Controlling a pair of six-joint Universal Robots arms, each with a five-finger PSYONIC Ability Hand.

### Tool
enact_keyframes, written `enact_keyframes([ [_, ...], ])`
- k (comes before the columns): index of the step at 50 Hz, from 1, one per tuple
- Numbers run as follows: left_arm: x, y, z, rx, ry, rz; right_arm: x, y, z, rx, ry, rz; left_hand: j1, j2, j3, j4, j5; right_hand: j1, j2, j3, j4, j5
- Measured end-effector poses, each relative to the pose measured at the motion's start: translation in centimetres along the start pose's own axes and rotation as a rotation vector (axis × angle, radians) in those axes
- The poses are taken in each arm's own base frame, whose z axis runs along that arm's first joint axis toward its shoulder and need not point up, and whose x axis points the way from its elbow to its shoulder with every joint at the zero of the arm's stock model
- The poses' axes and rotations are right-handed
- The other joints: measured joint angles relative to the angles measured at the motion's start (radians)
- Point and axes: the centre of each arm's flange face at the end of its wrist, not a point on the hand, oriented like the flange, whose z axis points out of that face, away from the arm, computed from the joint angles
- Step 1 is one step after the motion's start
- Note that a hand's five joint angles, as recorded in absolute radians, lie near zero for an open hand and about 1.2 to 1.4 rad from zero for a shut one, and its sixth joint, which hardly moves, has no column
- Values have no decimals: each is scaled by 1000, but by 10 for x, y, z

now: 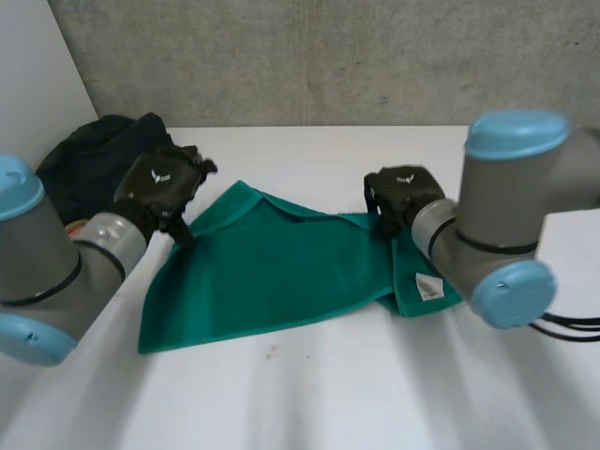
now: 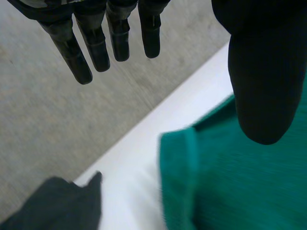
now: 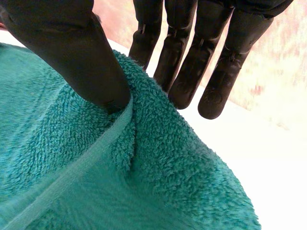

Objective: Fold the laundry.

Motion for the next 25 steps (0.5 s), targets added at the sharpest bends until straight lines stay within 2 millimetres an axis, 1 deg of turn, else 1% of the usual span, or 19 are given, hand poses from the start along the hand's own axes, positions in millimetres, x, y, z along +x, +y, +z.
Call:
enact_keyframes([
  [1,-2,-3,6,20,-6,2,-1,-14,-14,15,-19,-43,-11,-10,-10,-9,-10,0,0,0,0,0],
  [3,-3,-6,14,41,-9,4,-3,-27,-30,28,-43,-101,-17,-21,-23,-20,-22,0,0,0,0,0],
  [4,-3,-7,17,45,-8,4,-4,-29,-33,28,-48,-112,-20,-25,-27,-23,-26,0,0,0,0,0],
  [5,-2,-7,24,54,-6,4,-7,-36,-44,34,-67,-156,-24,-29,-30,-27,-30,0,0,0,0,0],
  [6,-1,-7,26,57,-5,3,-8,-38,-48,35,-73,-169,-36,-38,-39,-37,-40,0,0,0,0,0],
  [7,1,-5,33,63,1,2,-11,-43,-57,39,-87,-201,-41,-43,-42,-41,-44,0,0,0,0,0],
  [8,2,-5,36,64,4,2,-13,-45,-62,41,-95,-217,-47,-49,-45,-47,-47,0,0,0,0,0],
  [9,2,-5,36,64,4,2,-13,-45,-62,41,-95,-217,-47,-49,-45,-47,-47,0,0,0,0,0],
  [10,7,-1,46,66,16,0,-15,-48,-67,43,-102,-230,-47,-50,-45,-47,-47,0,0,0,0,0],
  [11,12,4,53,65,29,-1,-22,-56,-85,57,-127,-270,-47,-51,-45,-47,-47,0,0,0,0,0],
  [12,15,7,57,63,39,-3,-25,-60,-93,64,-136,-282,-47,-51,-45,-47,-47,0,0,0,1,0],
  [15,20,11,62,61,53,-4,-28,-63,-100,72,-144,-289,-47,-51,-45,-47,-47,0,0,0,1,0],
  [18,36,19,69,62,113,-14,-36,-68,-118,92,-169,-302,-47,-53,-45,-49,-48,0,0,0,1,0],
  [21,47,21,70,70,164,-24,-41,-69,-126,100,-183,-307,-47,-54,-45,-51,-48,0,0,0,1,0],
  [24,58,22,70,81,216,-34,-43,-69,-129,103,-189,-309,-47,-54,-45,-51,-48,0,0,0,1,0],
  [25,67,22,69,91,261,-41,-44,-68,-133,104,-193,-311,-47,-54,-45,-51,-48,0,0,0,1,0],
])
